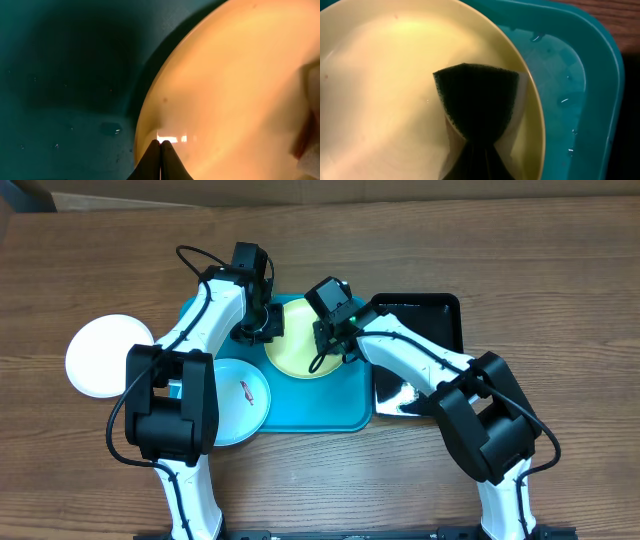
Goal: Clean dirty plates on tray and stack at the side
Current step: 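Scrub the yellow plate with the sponge while the left gripper holds it, then move the sponge back over the black tray with the right gripper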
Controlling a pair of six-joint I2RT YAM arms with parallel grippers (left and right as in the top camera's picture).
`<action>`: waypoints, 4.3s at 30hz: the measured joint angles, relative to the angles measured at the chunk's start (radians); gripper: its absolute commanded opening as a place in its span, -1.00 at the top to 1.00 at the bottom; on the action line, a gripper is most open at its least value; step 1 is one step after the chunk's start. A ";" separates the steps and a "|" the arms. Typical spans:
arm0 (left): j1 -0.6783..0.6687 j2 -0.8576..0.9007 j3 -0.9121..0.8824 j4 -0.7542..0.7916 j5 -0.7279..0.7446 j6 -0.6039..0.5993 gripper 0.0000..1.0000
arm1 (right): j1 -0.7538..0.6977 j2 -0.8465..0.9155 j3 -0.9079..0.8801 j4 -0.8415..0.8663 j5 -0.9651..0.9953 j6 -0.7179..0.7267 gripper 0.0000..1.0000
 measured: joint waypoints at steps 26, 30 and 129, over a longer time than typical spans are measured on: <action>0.000 0.000 0.000 0.001 0.000 0.005 0.92 | -0.070 0.093 0.054 0.060 -0.606 0.079 0.93; 0.000 0.000 0.002 -0.003 0.001 0.005 0.92 | -0.101 0.092 0.055 -0.001 -0.587 0.081 0.93; -0.030 -0.003 -0.092 0.173 0.067 -0.049 0.92 | -0.270 -0.051 0.062 -0.118 -0.695 0.048 0.93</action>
